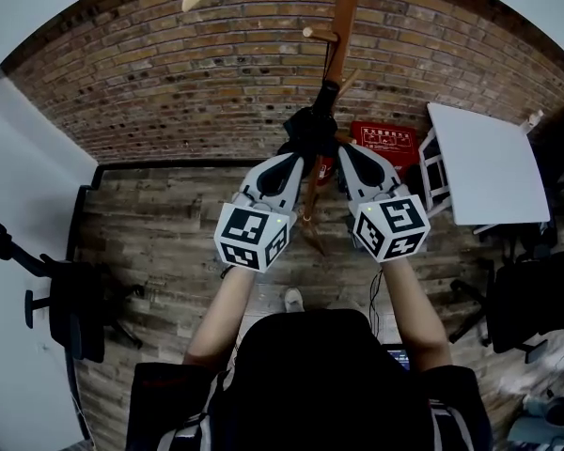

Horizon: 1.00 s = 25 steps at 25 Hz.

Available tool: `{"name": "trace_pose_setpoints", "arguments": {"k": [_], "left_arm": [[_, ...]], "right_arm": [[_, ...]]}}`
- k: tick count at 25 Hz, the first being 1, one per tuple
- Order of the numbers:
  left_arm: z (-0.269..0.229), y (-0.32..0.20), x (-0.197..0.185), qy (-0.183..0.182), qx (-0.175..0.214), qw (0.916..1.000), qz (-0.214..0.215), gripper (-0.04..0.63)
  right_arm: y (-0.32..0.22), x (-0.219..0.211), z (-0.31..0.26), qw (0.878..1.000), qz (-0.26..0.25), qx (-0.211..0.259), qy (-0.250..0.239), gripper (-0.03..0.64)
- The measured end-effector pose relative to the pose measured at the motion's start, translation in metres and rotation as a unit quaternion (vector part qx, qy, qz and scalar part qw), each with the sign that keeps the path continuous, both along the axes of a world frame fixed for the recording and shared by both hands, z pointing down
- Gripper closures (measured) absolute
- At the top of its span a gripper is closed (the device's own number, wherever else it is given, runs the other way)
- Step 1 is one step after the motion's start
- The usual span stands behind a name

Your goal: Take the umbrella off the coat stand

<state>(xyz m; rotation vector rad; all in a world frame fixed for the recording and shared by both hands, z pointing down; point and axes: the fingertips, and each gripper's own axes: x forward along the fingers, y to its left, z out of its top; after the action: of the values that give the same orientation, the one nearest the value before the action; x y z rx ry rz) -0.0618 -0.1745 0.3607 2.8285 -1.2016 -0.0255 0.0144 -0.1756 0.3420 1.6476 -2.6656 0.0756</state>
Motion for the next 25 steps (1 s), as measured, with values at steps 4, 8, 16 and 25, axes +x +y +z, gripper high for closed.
{"name": "trace_pose_setpoints", "arguments": {"k": [4,8,16,25], "left_arm": [[0.006,-0.009,-0.005,0.013,-0.011,0.9999,0.001,0.577],[0.012,-0.018,-0.004,0.018,-0.020,0.9996,0.002,0.577],[0.021,-0.037,0.009,0.007,-0.031,0.9995,0.001,0.577],[0.029,-0.059,0.021,-0.025,-0.033,0.9991,-0.005,0.577]], "right_arm": [[-0.007,0.001,0.007,1.000,0.011,-0.006,0.006,0.589],[-0.014,0.005,0.011,1.000,0.018,-0.011,0.007,0.589],[-0.035,0.021,0.016,1.000,0.022,-0.018,0.002,0.589],[-0.061,0.030,0.014,1.000,0.009,-0.020,-0.006,0.589]]}}
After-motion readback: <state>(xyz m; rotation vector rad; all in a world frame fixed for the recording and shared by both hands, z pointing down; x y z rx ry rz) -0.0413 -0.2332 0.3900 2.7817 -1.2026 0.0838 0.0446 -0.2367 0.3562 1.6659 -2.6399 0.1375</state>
